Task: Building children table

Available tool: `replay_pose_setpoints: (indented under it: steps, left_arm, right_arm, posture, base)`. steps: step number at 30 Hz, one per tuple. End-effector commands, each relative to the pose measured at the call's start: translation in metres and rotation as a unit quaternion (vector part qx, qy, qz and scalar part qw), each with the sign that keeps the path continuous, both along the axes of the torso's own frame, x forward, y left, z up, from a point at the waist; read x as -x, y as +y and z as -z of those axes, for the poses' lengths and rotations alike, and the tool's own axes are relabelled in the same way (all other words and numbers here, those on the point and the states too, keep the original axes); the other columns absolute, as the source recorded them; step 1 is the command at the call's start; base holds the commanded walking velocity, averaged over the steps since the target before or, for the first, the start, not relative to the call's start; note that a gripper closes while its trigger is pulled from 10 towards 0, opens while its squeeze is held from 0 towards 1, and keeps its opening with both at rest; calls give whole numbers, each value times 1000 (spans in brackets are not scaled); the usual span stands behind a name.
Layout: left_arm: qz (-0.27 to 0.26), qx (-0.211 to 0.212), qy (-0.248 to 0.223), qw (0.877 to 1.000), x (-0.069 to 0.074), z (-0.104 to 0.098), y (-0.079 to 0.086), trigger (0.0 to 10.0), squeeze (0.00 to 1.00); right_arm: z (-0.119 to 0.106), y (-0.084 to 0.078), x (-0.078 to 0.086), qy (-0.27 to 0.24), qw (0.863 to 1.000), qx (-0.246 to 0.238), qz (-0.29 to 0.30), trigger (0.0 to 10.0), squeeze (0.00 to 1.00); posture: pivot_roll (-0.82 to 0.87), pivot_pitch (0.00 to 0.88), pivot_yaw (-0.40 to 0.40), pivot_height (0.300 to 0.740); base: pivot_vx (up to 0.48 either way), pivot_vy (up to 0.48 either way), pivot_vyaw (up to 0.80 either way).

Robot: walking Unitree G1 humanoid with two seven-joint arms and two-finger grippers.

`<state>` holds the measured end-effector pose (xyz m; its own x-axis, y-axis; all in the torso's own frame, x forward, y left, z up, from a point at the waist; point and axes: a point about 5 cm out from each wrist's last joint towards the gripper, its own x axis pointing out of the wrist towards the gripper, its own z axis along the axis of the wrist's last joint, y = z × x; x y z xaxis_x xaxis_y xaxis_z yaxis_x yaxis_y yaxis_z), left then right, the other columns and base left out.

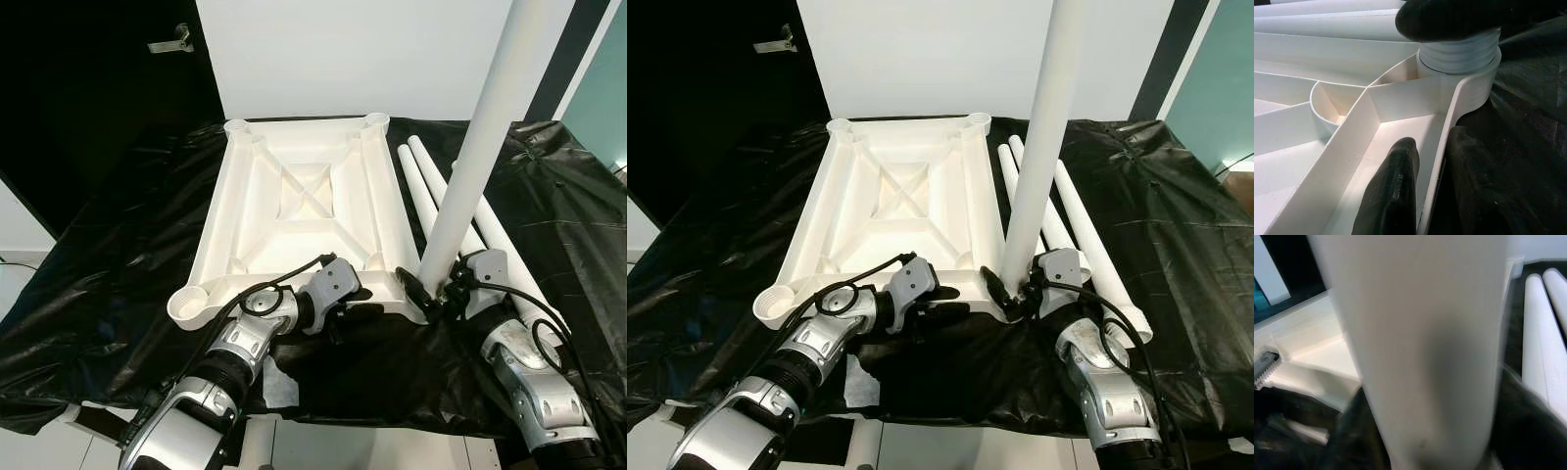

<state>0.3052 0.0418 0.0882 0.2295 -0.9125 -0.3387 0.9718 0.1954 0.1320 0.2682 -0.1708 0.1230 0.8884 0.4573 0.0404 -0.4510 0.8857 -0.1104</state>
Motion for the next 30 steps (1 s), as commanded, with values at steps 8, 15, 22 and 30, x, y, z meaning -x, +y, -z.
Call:
replay_pose_setpoints:
  steps: [8,15,22,30]
  left_arm:
    - [26,-56,72,995,18,34,9,10000,0]
    - [29,-56,71,995,18,33,8,10000,0]
    - [24,-54,70,996,18,33,9,10000,0]
    - [27,-54,74,995,21,35,8,10000,0]
  right_arm:
    - [9,7,2,23,1000,-7,1,0,0]
    - [21,5,7,30,992,-25,124,0,0]
    - [25,5,11,18,967,-46,251,0,0]
    - [28,18,12,25,969,-43,242,10000,0]
  posture:
    - [-71,0,28,740]
    - [-73,0,29,740]
    - [-61,0,17,740]
    - [-73,0,19,740]
  base:
    - [0,0,0]
    - [0,0,0]
    - [0,0,0]
    - [0,0,0]
